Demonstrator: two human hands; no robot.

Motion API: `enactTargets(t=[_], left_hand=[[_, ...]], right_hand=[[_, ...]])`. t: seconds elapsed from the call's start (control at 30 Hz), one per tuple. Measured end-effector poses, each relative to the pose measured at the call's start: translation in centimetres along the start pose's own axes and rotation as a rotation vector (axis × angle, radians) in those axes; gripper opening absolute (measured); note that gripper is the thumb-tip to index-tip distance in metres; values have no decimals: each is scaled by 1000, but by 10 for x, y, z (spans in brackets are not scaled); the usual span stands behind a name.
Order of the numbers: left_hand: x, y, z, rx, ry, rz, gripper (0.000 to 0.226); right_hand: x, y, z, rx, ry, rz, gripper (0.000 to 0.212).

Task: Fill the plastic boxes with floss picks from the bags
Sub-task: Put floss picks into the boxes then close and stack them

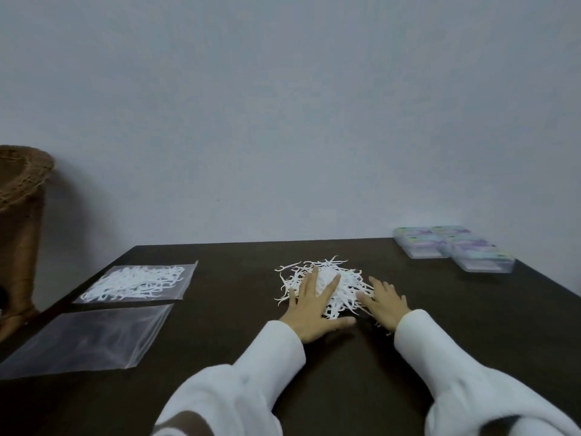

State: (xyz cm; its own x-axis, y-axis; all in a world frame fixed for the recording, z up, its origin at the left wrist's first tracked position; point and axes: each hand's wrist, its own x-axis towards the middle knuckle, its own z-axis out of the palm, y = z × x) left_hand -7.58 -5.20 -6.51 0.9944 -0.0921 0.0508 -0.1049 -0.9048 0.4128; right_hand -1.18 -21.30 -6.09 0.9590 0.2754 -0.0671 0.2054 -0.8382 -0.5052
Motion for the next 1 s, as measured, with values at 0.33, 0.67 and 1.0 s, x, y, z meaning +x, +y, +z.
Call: enactTargets(t=[0.33, 0.67, 1.0], left_hand=[[34, -20, 4, 17, 74, -6, 69], [47, -32, -11, 12, 239, -13, 61], [43, -27, -18, -27, 82, 93, 65]], right_hand=[[23, -12, 14, 178, 7, -235, 51], [47, -13, 7, 479, 83, -341, 29], [56, 34, -54, 287, -238, -307, 22]])
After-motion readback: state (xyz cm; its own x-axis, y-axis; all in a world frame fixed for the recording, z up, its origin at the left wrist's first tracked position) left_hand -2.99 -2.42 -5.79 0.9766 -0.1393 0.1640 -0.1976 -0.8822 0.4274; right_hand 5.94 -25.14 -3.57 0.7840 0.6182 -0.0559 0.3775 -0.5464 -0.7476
